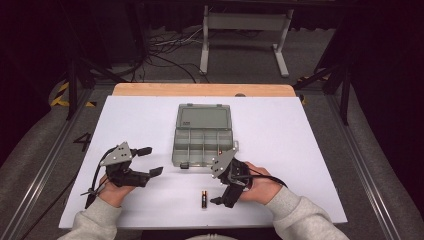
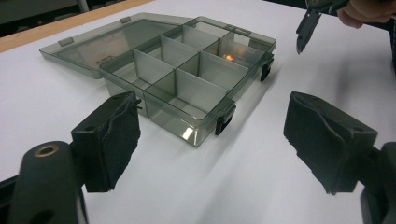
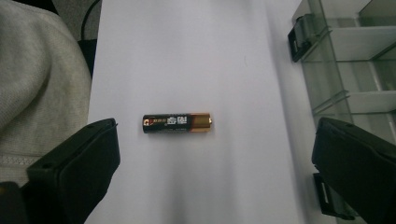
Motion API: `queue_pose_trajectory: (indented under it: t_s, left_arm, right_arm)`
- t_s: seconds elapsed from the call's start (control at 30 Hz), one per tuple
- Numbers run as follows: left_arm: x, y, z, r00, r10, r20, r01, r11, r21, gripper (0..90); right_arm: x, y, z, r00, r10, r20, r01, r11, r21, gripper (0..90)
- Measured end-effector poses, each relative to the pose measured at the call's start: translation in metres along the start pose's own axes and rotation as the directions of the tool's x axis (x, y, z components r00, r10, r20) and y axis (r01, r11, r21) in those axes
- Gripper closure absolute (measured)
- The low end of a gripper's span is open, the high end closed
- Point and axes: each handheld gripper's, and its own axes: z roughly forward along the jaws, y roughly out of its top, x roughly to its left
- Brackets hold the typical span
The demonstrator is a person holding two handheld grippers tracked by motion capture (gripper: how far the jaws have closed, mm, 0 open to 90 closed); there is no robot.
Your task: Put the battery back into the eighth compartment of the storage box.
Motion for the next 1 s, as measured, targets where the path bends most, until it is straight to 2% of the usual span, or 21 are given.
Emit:
queue_pose_trajectory:
  t_s: [0.7, 1.0]
  left_arm:
    - [0.0, 0.0, 0.001, 1.0, 0.0, -0.001, 0.0, 1.0, 0.003, 18.8]
    - [0.0, 0.0, 0.001, 1.0, 0.001, 0.001, -0.002, 1.0, 0.007, 18.9]
  right_arm:
    - [0.013, -0.005, 0.038, 0.9964, 0.001, -0.085, 0.005, 0.998, 0.065, 1.0]
    - [0.014, -0.005, 0.045, 0.9961, -0.002, -0.088, 0.008, 0.998, 0.068, 2.7]
